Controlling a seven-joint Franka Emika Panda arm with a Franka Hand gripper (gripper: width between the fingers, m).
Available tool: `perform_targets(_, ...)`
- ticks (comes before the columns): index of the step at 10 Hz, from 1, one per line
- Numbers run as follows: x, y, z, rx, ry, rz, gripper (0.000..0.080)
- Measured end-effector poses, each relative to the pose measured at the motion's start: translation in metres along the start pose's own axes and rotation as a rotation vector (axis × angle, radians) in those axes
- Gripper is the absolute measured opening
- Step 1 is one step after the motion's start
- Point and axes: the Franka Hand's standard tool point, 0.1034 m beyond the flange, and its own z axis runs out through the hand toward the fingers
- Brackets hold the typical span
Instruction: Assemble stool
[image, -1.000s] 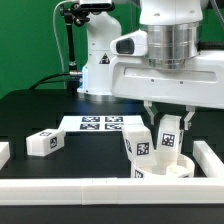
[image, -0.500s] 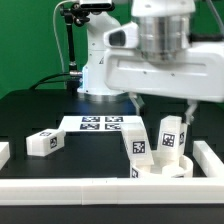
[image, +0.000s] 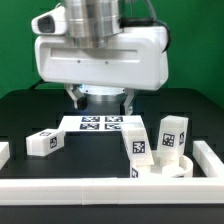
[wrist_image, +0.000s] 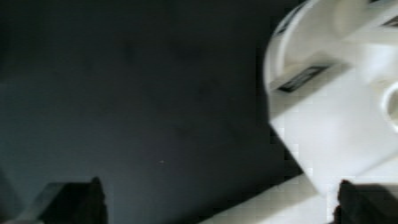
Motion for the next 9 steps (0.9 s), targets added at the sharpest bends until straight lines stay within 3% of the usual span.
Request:
perform_targets(5,-0.001,0.001,0.002,-0.002,-0.004,0.000,0.0649)
perform_targets(6,0.003,0.019,0.009,0.020,-0.017,-0.005,0.0649)
perform_targets(9,0.024,0.092,0.019,-0.007,-0.031,0.066,0.0649)
